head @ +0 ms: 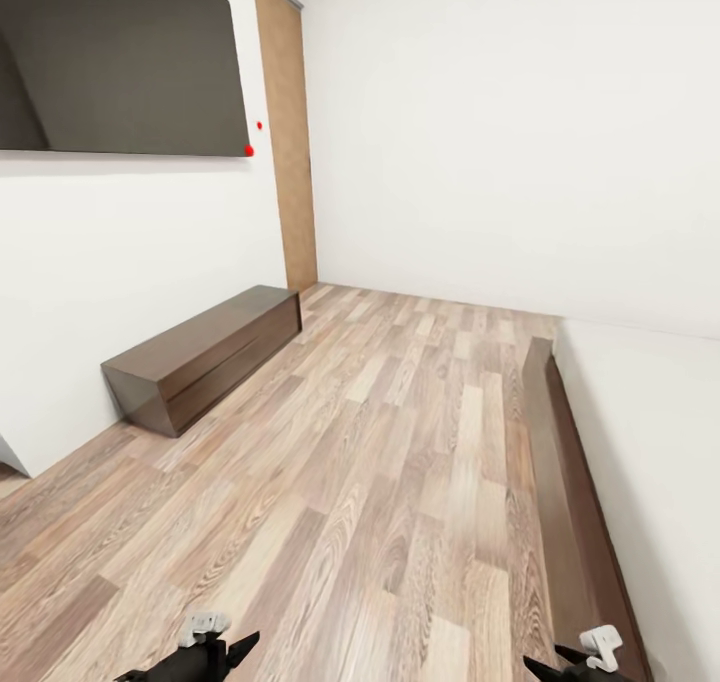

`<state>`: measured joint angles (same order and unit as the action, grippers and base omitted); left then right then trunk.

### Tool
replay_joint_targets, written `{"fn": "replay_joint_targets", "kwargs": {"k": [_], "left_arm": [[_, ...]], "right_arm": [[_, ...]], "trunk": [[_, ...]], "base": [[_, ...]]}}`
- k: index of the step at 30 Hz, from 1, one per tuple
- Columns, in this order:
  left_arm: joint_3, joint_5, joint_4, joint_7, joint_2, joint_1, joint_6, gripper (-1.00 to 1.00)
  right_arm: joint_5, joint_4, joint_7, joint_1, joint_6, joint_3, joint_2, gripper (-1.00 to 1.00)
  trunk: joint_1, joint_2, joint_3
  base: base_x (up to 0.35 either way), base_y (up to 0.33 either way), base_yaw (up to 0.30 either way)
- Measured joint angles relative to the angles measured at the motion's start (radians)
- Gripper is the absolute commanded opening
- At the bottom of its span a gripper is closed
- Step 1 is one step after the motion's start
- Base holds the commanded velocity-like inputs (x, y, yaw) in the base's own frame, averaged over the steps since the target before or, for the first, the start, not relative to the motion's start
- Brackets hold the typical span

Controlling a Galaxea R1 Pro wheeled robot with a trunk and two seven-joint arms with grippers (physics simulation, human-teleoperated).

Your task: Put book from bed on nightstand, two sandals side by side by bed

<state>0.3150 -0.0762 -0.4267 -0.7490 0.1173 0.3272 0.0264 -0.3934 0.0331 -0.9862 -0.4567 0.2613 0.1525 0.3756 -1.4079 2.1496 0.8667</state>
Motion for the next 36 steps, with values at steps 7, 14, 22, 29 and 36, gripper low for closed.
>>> {"fn": "replay_joint_targets", "kwargs": {"k": [7,14,22,29,36], "left_arm": [[0.0,0.0,0.0,0.0,0.0,0.0,0.0,1.0],[-0.001,0.0,0.001,0.0,0.0,-0.001,0.0,1.0],[-0.001,0.0,0.018,0.001,0.0,0.0,0.007,1.0],[-0.001,0.0,0.028,0.002,-0.004,-0.001,0.034,1.0],[0.001,0.0,0.028,0.002,-0.006,-0.001,0.039,1.0]], "right_arm": [[0.0,0.0,0.0,0.0,0.0,0.0,0.0,1.0],[0.001,-0.035,0.005,0.0,0.004,0.004,-0.012,1.0],[0.003,-0.066,0.359,0.001,0.053,0.003,-0.086,1.0],[0.004,-0.067,0.674,0.001,0.073,0.005,-0.167,1.0],[0.003,-0.067,0.703,0.001,0.097,0.004,-0.173,1.0]], "trunk": [[0.0,0.0,0.0],[0.0,0.0,0.0],[0.0,0.0,0.0],[0.0,0.0,0.0],[0.0,0.0,0.0]], "base": [[0.321,0.0,0.0],[0.309,0.0,0.0],[0.306,0.0,0.0],[0.305,0.0,0.0],[0.261,0.0,0.0]]}}
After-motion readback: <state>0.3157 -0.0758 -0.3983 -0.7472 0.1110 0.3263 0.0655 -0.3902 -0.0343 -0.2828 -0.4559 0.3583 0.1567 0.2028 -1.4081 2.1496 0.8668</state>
